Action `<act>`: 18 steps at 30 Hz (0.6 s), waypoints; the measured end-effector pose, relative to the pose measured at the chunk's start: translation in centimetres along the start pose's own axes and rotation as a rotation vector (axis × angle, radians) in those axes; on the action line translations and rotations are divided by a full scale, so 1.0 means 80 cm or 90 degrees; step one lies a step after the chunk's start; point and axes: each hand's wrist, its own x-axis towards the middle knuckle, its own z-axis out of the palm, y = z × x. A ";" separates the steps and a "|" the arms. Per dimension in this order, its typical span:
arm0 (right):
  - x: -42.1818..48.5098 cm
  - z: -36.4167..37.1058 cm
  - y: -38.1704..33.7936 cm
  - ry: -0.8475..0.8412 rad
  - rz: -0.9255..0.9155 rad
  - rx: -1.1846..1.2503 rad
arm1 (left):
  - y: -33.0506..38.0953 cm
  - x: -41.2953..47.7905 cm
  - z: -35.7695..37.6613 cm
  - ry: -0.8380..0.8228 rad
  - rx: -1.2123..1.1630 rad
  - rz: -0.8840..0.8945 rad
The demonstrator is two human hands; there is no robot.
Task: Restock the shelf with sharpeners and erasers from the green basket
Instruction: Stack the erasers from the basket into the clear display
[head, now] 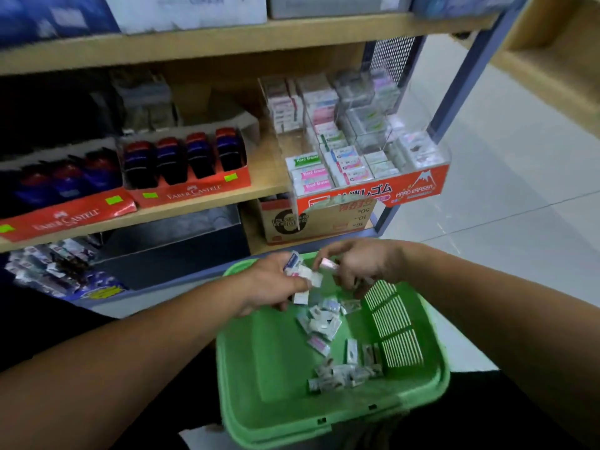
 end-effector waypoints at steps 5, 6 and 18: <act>-0.065 -0.028 -0.054 0.084 -0.066 0.066 | 0.073 -0.051 -0.040 -0.063 -0.016 0.085; -0.075 -0.032 -0.062 0.106 -0.076 0.096 | 0.085 -0.059 -0.045 -0.080 -0.044 0.098; -0.099 -0.045 -0.088 0.094 -0.191 0.224 | 0.143 -0.055 -0.075 -0.132 -0.242 0.114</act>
